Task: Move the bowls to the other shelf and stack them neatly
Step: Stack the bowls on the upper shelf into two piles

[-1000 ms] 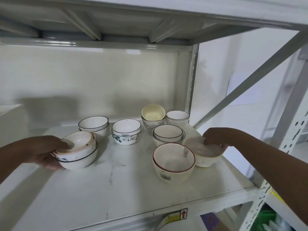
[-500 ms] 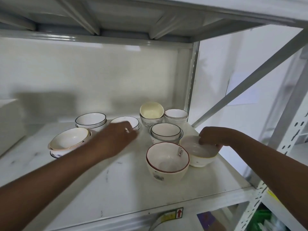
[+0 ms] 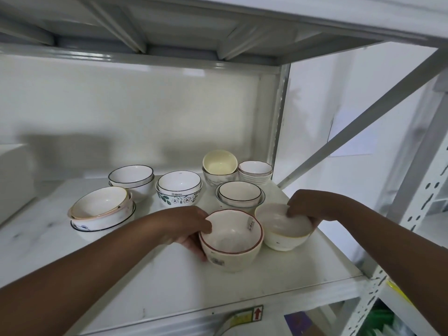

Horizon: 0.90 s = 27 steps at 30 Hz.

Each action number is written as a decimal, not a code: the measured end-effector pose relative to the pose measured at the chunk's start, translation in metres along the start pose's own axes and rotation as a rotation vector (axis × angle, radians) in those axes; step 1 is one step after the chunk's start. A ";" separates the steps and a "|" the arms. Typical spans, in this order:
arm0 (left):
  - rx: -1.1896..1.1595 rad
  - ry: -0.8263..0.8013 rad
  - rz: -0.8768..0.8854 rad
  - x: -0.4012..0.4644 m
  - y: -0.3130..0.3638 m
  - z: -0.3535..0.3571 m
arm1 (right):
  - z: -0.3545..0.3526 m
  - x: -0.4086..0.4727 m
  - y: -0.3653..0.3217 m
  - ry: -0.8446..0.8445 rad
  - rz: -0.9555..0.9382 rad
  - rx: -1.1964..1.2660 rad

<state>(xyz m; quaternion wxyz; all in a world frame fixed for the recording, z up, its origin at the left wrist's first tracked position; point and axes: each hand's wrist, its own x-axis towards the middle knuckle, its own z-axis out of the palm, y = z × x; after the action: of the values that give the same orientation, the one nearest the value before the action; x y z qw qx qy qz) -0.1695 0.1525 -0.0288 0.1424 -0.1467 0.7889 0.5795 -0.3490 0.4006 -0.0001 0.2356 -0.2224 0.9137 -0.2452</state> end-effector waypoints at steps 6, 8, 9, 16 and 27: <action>-0.018 0.061 -0.020 -0.013 -0.010 -0.022 | 0.009 -0.007 -0.012 -0.038 0.008 0.030; -0.025 0.084 -0.022 -0.018 -0.013 -0.029 | 0.011 -0.007 -0.015 -0.066 0.012 0.057; -0.025 0.098 -0.023 -0.021 -0.014 -0.033 | 0.013 -0.008 -0.017 -0.082 0.008 0.069; -0.014 0.188 -0.050 -0.032 -0.022 -0.050 | 0.028 -0.014 -0.038 -0.252 -0.052 0.116; -0.049 0.311 -0.066 -0.049 -0.029 -0.065 | 0.048 -0.011 -0.050 -0.363 -0.050 0.317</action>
<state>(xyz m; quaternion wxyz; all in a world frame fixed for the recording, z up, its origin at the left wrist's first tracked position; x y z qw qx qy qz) -0.1169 0.0852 -0.0159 0.0339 -0.2639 0.7817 0.5640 -0.2999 0.3510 -0.0053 0.4216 -0.2458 0.8007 -0.3474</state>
